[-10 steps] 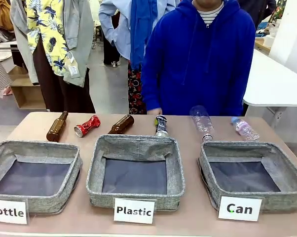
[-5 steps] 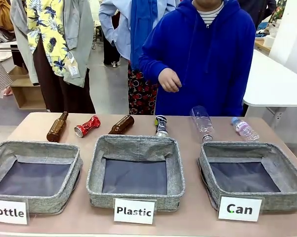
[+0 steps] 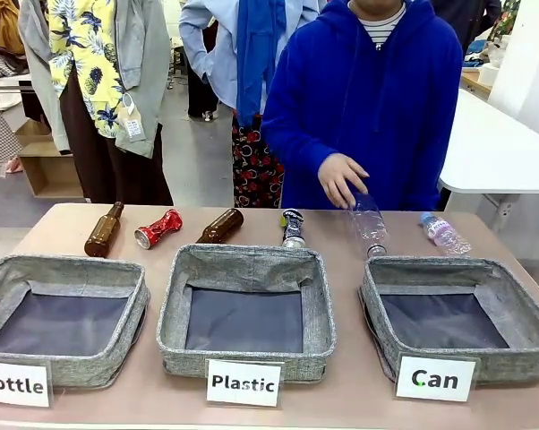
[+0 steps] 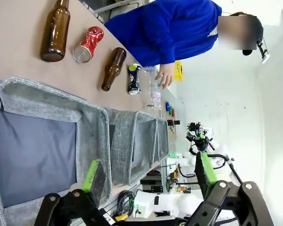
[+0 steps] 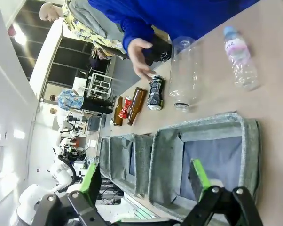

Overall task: Sort the can waste into the basket.
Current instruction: Pick up the can waste from the table and place it in the right Fabric basket.

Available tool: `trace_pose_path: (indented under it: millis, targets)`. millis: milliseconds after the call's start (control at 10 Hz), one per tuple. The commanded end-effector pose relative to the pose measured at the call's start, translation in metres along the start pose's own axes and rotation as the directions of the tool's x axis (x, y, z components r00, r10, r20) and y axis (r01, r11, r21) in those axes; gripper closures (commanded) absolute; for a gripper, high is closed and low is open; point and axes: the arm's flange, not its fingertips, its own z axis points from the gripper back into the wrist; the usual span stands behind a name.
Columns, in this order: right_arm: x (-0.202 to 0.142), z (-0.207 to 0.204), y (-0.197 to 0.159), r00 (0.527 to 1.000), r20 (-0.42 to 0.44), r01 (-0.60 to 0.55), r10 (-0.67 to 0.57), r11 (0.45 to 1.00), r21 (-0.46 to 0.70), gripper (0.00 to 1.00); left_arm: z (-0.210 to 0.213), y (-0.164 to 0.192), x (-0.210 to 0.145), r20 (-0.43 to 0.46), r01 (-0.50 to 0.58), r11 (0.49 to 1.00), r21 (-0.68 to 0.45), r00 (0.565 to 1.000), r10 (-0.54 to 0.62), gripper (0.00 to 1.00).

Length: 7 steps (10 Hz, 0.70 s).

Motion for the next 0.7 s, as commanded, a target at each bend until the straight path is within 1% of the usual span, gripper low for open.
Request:
trace_pose_path:
  millis: [0, 100, 200, 300, 400, 500, 600]
  targets:
    - [0.003, 0.001, -0.001, 1.0, 0.01, -0.03, 0.03, 1.0, 0.007, 0.0, -0.011, -0.027, 0.003, -0.026, 0.081, 0.992, 0.097, 0.997, -0.079, 0.0]
    - [0.003, 0.001, -0.001, 1.0, 0.01, -0.03, 0.03, 1.0, 0.007, 0.0, -0.024, -0.055, 0.004, -0.139, 0.21, 0.969, 0.132, 0.972, -0.192, 0.0]
    - [0.003, 0.001, -0.001, 1.0, 0.01, -0.03, 0.03, 1.0, 0.007, 0.0, -0.05, -0.089, 0.011, -0.224, 0.322, 0.918, 0.231, 0.936, -0.272, 0.0]
    - [0.003, 0.001, -0.001, 1.0, 0.01, -0.03, 0.03, 1.0, 0.007, 0.0, -0.083, -0.114, 0.021, -0.326, 0.421, 0.864, 0.275, 0.886, -0.329, 0.0]
    - [0.003, 0.001, -0.001, 1.0, 0.01, -0.03, 0.03, 1.0, 0.007, 0.0, -0.114, -0.129, 0.028, -0.42, 0.528, 0.793, 0.305, 0.822, -0.386, 0.0]
    - [0.003, 0.001, -0.001, 1.0, 0.01, -0.03, 0.03, 1.0, 0.007, 0.0, -0.149, -0.142, 0.031, -0.51, 0.63, 0.711, 0.311, 0.742, -0.435, 0.0]
    - [0.003, 0.001, -0.001, 1.0, 0.01, -0.03, 0.03, 1.0, 0.007, 0.0, -0.185, -0.149, 0.036, -0.572, 0.71, 0.604, 0.362, 0.681, -0.457, 0.0]
